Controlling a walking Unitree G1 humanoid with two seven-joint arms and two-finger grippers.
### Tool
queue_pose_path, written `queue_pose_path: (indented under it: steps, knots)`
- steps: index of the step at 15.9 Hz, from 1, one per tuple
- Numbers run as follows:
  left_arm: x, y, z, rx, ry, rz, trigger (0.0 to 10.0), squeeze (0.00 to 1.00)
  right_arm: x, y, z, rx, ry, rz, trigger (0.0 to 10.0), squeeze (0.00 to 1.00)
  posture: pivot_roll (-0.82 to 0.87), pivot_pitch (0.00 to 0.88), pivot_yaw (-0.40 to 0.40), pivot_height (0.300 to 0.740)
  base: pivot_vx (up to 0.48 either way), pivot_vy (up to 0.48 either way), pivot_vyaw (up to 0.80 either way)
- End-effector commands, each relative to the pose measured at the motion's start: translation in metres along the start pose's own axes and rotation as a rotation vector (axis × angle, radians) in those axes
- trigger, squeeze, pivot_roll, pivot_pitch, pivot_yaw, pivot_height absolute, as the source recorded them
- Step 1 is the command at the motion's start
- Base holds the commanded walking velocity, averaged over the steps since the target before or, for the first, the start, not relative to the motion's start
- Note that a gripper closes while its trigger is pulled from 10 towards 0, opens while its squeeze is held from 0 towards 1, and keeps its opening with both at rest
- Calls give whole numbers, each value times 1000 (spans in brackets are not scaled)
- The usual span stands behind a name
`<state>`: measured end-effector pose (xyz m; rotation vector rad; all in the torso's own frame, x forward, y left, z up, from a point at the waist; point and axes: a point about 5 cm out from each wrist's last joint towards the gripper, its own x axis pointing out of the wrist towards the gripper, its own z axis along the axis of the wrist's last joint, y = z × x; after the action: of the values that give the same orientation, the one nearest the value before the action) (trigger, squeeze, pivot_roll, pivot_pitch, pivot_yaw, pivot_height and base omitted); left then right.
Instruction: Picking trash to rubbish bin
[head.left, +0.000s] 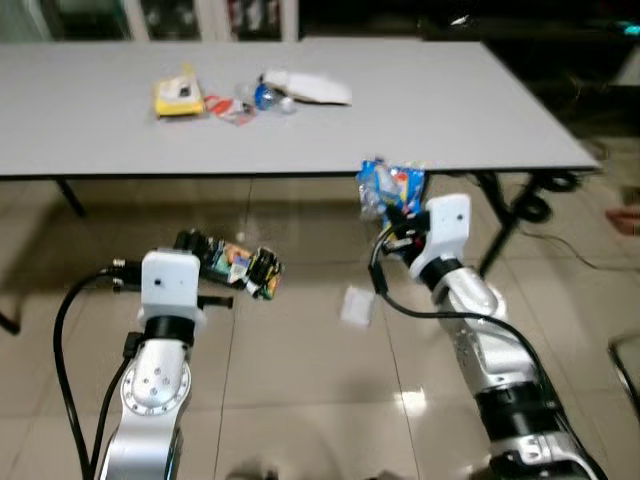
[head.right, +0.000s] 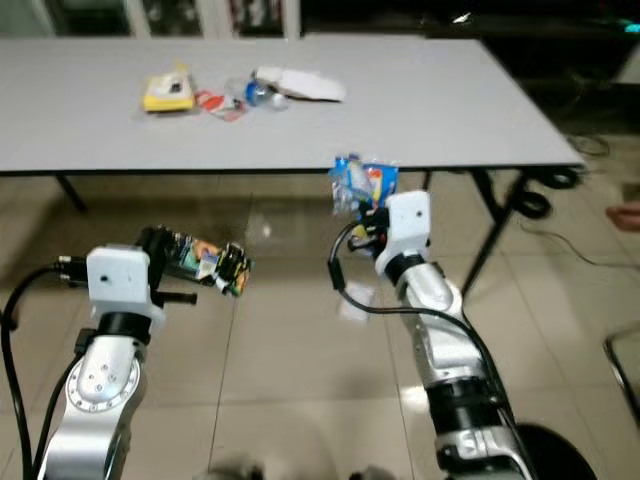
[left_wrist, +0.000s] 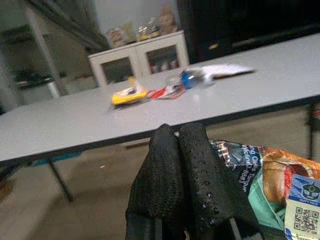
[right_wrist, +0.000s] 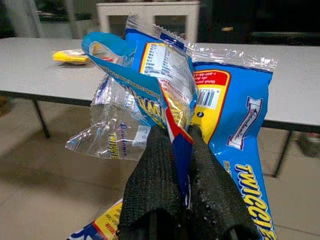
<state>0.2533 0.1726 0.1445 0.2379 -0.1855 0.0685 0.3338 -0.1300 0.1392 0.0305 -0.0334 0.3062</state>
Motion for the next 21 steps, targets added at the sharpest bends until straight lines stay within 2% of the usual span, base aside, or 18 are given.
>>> queue_pose_path:
  steps: [1,4,14,21]
  knots:
    - [-1,3,-5,-3,29,-1,10000,0,2,3,3,-10,-5,10,10000,0,-39,111,-18,740,0,0,0]
    - [1,6,-5,-8,27,-9,10000,0,2,3,2,-10,-2,7,10000,0,-42,109,-15,740,0,0,-375]
    - [4,7,-6,-22,35,-16,10000,0,1,3,0,-12,5,5,10000,0,-45,108,-13,740,0,0,-790]
    - [9,15,-13,-46,65,24,10000,0,1,3,1,-14,7,8,10000,0,-52,115,-13,740,0,0,-798]
